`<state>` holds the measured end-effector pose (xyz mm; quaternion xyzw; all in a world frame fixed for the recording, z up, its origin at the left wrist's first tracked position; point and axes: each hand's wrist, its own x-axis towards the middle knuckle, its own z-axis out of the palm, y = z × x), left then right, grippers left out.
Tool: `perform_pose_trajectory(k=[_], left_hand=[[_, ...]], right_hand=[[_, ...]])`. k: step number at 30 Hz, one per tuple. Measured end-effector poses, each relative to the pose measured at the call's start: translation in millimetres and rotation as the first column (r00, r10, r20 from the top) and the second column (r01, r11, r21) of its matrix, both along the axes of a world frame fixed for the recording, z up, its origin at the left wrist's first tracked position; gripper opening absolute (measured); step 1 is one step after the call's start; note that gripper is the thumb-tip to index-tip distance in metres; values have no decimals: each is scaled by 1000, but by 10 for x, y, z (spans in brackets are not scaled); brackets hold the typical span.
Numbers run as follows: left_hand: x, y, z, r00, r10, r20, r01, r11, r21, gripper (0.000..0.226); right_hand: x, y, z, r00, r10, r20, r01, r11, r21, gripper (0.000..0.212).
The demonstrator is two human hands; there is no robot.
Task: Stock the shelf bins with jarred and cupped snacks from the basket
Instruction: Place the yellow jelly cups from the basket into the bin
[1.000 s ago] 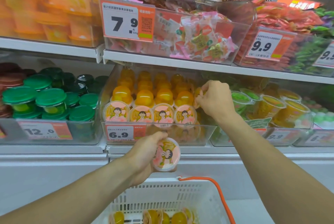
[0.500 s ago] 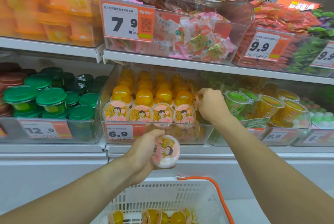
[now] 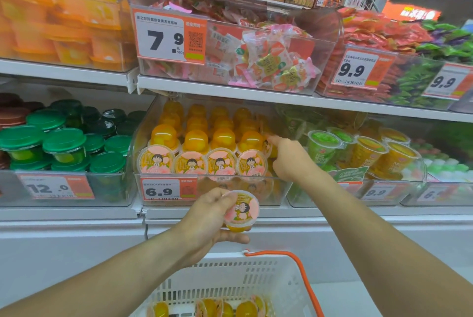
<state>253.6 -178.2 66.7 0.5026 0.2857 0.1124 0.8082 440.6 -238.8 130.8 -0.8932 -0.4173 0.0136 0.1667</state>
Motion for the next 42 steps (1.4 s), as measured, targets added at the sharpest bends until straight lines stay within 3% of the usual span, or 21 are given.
perform_pose_trajectory(k=[5, 10, 12, 15, 18, 22, 24, 26, 28, 30, 33, 35, 42], left_hand=[[-9, -46, 51, 997, 57, 61, -58, 998, 31, 21], [-17, 27, 111, 981, 93, 173, -108, 991, 77, 24], [-17, 49, 123, 974, 113, 194, -139, 982, 126, 30], [-13, 70, 129, 971, 131, 202, -174, 962, 211, 43], [-24, 69, 144, 975, 75, 207, -155, 903, 401, 43], [-12, 15, 173, 974, 20, 224, -156, 779, 607, 18], [-16, 33, 182, 987, 37, 156, -145, 627, 765, 24], [-40, 105, 149, 995, 39, 91, -99, 319, 943, 39], [-45, 196, 75, 999, 34, 37, -37, 6, 999, 49], [-36, 245, 9, 998, 55, -35, 43, -162, 986, 55], [-12, 277, -56, 987, 74, -141, 156, -274, 949, 62], [6, 292, -87, 978, 82, -192, 209, -322, 924, 65], [67, 330, -111, 969, 65, -239, 246, -377, 893, 65]], right_hand=[[-51, -27, 33, 1000, -12, -20, 12, 999, 47, 53], [-4, -91, 104, 997, -2, 71, -19, 955, 296, 23], [-69, -147, 201, 982, 152, -113, -111, 944, 310, 12], [-243, -259, 339, 823, 379, -423, -339, 926, 169, 17], [-338, -330, 368, 758, 410, -507, -412, 904, 114, 18], [-304, -389, 439, 780, 355, -515, -345, 931, 119, 15], [-190, -408, 505, 879, 298, -371, -260, 954, 150, 10], [-33, -419, 563, 982, 187, -28, -180, 970, 163, 6], [83, -414, 558, 969, 68, 238, -104, 984, 141, 7], [130, -364, 475, 929, -7, 369, -22, 997, 74, 17], [128, -217, 315, 885, -23, 466, 28, 1000, -5, 21], [148, -130, 240, 894, -32, 447, 26, 999, 20, 19], [147, 29, 143, 923, -58, 379, 12, 993, 121, 10]])
